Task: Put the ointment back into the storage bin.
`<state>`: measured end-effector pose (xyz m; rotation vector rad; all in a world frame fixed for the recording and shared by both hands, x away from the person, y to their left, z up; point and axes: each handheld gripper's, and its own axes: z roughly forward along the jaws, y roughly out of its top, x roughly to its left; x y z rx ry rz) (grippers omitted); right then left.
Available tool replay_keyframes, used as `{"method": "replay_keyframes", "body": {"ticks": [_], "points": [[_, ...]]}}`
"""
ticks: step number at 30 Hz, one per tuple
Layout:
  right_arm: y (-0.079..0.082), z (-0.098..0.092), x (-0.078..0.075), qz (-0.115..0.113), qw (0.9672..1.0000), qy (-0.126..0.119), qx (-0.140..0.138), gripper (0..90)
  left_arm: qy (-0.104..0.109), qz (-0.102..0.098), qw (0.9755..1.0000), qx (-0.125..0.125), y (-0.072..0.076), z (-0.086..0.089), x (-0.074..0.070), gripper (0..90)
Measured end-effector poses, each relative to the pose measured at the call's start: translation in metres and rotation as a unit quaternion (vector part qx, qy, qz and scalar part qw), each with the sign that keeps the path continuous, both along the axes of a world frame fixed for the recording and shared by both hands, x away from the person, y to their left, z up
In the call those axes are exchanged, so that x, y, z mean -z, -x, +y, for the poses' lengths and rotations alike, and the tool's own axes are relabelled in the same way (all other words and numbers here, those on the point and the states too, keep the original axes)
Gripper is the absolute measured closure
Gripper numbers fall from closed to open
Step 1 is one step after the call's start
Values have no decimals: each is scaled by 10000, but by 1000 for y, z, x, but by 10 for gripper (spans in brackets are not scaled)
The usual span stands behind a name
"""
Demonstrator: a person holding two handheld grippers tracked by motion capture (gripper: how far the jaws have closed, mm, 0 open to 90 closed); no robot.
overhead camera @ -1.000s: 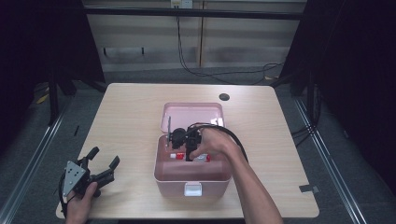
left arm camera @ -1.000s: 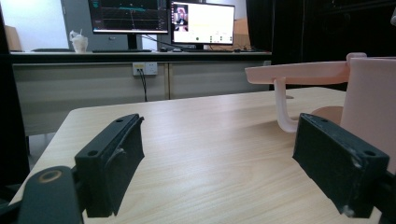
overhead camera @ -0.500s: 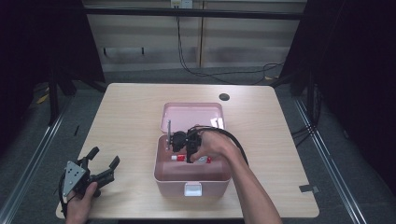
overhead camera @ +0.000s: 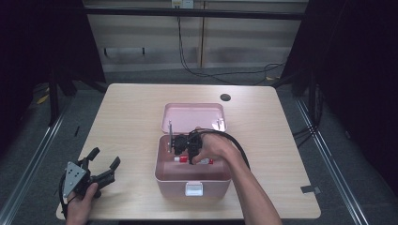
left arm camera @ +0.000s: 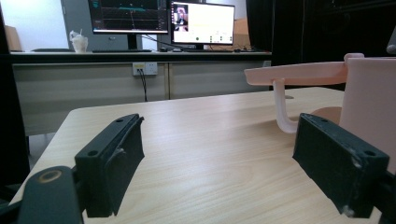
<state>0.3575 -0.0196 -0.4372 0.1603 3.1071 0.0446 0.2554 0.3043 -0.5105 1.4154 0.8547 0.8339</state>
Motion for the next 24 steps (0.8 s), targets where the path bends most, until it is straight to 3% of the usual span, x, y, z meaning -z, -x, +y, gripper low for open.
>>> {"method": "replay_keyframes", "body": {"ticks": [10, 11, 24], "points": [[0, -1, 3, -86, 9999, 80, 51, 715, 2, -1, 10000, 0, 0, 0, 0, 158], [0, -1, 2, -91, 9999, 104, 18, 752, -1, -1, 10000, 0, 0, 0, 0, 158], [0, -3, -3, -141, 9999, -30, 58, 748, 3, -1, 10000, -1, 0, 0, 0, 158]]}}
